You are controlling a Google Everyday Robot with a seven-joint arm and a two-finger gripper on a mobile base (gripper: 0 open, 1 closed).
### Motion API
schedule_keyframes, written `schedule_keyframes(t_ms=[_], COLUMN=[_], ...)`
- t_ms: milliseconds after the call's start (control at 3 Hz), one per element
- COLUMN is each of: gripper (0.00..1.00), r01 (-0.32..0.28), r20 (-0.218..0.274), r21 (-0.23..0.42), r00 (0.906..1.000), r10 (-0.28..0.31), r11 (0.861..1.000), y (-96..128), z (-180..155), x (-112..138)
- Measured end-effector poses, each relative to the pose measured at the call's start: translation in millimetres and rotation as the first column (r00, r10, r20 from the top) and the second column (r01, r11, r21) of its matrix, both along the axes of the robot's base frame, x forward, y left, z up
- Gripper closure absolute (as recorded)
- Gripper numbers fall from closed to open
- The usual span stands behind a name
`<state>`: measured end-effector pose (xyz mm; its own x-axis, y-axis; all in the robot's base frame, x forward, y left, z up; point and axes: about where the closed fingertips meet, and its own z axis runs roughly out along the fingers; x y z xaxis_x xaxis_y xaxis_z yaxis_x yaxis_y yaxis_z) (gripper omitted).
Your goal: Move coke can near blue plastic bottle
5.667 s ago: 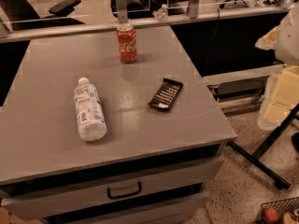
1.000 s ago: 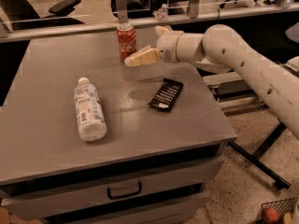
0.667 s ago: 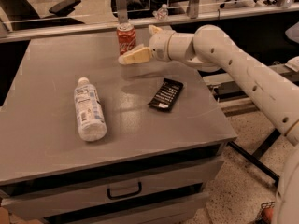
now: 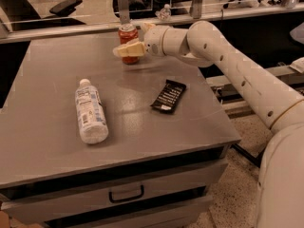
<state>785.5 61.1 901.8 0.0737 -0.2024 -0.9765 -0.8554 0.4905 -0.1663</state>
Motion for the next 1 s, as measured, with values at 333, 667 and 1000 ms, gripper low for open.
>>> schedule_keyframes(t_ms=[333,667,1000], gripper=[0.39,0.62,0.86], r01=[-0.001,-0.006,-0.033], r20=[0.001,-0.012,-0.015], r21=[0.0,0.002,0.018], r00=[1.0,0.9999,0.9993], r10=[0.001,0.006,0.033], r11=[1.0,1.0,0.999], y=[0,-8,-26], z=[3,3,18], x=[3,-2,-19])
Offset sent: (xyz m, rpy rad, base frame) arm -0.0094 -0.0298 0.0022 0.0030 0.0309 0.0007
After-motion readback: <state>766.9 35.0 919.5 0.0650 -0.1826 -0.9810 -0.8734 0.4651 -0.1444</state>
